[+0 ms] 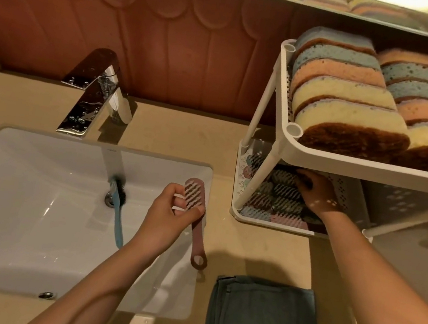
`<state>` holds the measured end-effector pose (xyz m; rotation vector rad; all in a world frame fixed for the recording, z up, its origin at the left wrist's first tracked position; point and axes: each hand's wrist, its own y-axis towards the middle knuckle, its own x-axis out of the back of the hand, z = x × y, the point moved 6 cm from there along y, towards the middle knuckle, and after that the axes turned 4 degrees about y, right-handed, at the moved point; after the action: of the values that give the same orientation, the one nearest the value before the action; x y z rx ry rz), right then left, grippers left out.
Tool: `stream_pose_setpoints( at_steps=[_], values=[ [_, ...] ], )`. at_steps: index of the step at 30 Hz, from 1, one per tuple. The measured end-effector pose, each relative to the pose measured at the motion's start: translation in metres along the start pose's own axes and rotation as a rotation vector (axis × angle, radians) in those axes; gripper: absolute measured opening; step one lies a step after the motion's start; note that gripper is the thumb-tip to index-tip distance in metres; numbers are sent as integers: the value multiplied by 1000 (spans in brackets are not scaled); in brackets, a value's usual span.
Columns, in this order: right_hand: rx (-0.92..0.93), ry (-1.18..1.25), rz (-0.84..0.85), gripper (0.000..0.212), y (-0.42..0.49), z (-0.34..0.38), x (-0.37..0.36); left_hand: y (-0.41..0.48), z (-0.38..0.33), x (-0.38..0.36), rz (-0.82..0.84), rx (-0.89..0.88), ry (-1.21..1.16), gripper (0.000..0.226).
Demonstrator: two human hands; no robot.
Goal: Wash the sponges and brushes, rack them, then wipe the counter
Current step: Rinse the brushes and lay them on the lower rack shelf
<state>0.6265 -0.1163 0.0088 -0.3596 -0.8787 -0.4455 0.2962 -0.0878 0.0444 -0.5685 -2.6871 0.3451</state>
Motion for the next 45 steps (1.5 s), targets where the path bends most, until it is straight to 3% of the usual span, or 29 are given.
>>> stream_pose_setpoints(
  at_steps=[6, 12, 16, 20, 25, 29, 32, 36, 40, 45],
  values=[
    [9, 184, -150, 24, -44, 30, 11, 1, -6, -7, 42, 18, -77, 40],
    [2, 406, 6, 24, -116, 84, -9, 3, -11, -17, 84, 17, -60, 35],
    [113, 403, 85, 29, -143, 110, -23, 1, -14, -27, 151, -7, -94, 30],
    [69, 440, 93, 36, -154, 116, -32, -1, -12, -39, 206, 33, -150, 31],
    [73, 498, 13, 20, -155, 114, -31, -3, -21, -56, 245, 9, -126, 27],
    [19, 580, -81, 21, -157, 98, -18, 1, -31, -64, 231, -19, -12, 30],
    [-4, 528, -154, 21, -154, 77, 0, 7, -45, -68, 207, -154, 85, 38],
    [-34, 326, -217, 23, -135, 38, 15, 15, -67, -73, 145, -384, 409, 32],
    [-73, 217, -235, 29, -95, 11, 23, 21, -71, -70, 16, -486, 645, 29],
    [-99, 72, -238, 35, -29, 4, 30, 22, -70, -72, 19, -503, 669, 30]
  ],
)
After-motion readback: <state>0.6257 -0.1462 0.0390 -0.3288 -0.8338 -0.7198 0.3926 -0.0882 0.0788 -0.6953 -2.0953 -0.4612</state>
